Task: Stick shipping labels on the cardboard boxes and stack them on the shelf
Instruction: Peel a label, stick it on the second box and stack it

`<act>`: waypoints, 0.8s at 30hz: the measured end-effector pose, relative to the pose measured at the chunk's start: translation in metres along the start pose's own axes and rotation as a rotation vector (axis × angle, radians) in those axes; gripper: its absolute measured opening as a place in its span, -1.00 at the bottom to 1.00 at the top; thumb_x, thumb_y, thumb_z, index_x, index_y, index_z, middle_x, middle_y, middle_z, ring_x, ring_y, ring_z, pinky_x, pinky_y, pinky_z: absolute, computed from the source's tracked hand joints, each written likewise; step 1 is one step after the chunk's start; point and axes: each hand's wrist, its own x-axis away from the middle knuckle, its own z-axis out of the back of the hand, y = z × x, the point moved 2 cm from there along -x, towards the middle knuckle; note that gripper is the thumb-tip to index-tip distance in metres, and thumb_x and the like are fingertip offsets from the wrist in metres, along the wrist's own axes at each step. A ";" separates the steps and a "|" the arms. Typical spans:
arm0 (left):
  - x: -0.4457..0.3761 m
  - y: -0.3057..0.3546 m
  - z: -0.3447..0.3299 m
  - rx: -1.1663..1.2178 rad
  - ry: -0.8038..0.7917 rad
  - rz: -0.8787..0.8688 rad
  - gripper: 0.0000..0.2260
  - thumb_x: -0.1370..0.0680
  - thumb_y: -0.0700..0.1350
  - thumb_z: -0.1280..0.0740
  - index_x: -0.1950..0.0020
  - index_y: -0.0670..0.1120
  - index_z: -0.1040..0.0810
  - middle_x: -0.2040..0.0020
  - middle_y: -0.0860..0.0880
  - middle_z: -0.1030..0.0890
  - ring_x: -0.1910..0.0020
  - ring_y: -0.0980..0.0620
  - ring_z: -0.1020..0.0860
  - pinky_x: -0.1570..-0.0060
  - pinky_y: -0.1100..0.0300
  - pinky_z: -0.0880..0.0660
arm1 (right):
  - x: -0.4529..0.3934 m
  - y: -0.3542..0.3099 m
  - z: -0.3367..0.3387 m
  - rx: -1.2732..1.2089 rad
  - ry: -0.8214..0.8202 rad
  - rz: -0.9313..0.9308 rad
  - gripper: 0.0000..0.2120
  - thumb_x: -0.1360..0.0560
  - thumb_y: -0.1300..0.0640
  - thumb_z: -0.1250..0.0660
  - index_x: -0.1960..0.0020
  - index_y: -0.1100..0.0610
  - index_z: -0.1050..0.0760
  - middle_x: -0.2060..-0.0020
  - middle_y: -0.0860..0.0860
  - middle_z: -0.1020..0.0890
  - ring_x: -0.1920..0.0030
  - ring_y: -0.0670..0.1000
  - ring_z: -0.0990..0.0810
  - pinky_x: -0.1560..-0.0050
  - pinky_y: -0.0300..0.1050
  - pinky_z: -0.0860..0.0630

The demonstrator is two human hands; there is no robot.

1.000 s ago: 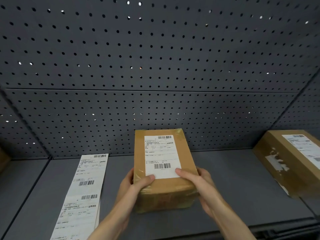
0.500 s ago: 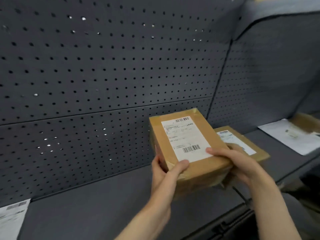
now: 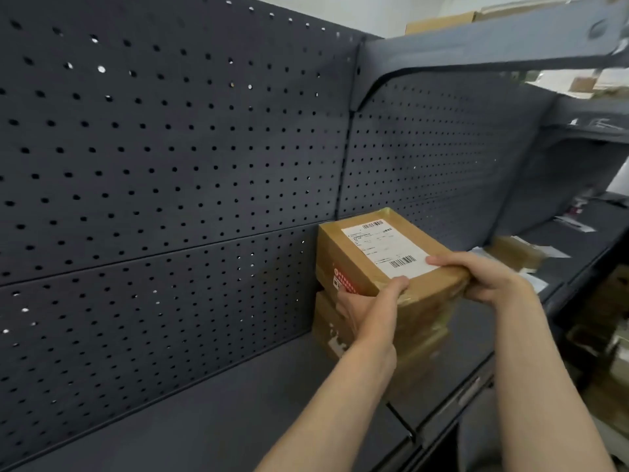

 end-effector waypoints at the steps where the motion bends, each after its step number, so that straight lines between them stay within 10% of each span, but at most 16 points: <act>1: -0.003 -0.001 -0.004 0.003 0.003 0.008 0.03 -0.13 0.06 -0.64 -0.52 0.00 -0.22 -0.37 -0.01 -0.41 -0.32 -0.07 -0.48 -0.30 -0.08 -0.51 | -0.006 0.001 0.004 0.001 -0.002 -0.011 -0.05 0.13 0.03 -0.79 -0.20 0.31 -0.61 -0.05 0.19 -0.76 0.04 0.11 -0.74 -0.08 0.02 -0.61; 9: -0.007 -0.012 -0.007 -0.005 0.058 0.077 0.06 -0.16 0.06 -0.63 -0.56 0.03 -0.18 -0.40 -0.03 -0.38 -0.34 -0.07 -0.44 -0.33 -0.09 -0.49 | -0.017 0.016 0.004 -0.002 0.056 -0.091 -0.54 -0.31 0.14 -0.54 -0.16 0.30 -0.62 0.11 0.15 -0.78 0.21 0.08 -0.74 -0.06 0.00 -0.62; 16: -0.001 0.004 0.014 0.125 -0.032 0.184 -0.09 -0.26 0.12 -0.62 -0.51 0.05 -0.26 -0.34 -0.04 -0.49 -0.24 -0.09 -0.53 -0.28 -0.13 -0.52 | 0.007 0.003 0.004 0.377 0.256 0.085 -0.29 -0.19 -0.10 -0.70 -0.25 0.16 -0.65 -0.11 0.10 -0.72 -0.13 0.08 -0.66 -0.26 0.05 -0.56; 24: 0.023 0.059 0.168 -0.288 -0.112 -0.141 -0.78 -0.52 -0.02 -0.42 -0.15 0.02 -0.57 -0.04 0.05 -0.62 -0.04 0.12 -0.58 0.07 0.25 -0.49 | 0.052 -0.014 -0.073 0.492 0.506 0.556 -0.38 -0.18 -0.33 -0.65 -0.18 -0.23 -0.60 -0.07 -0.14 -0.70 -0.14 -0.02 -0.67 -0.20 0.16 -0.61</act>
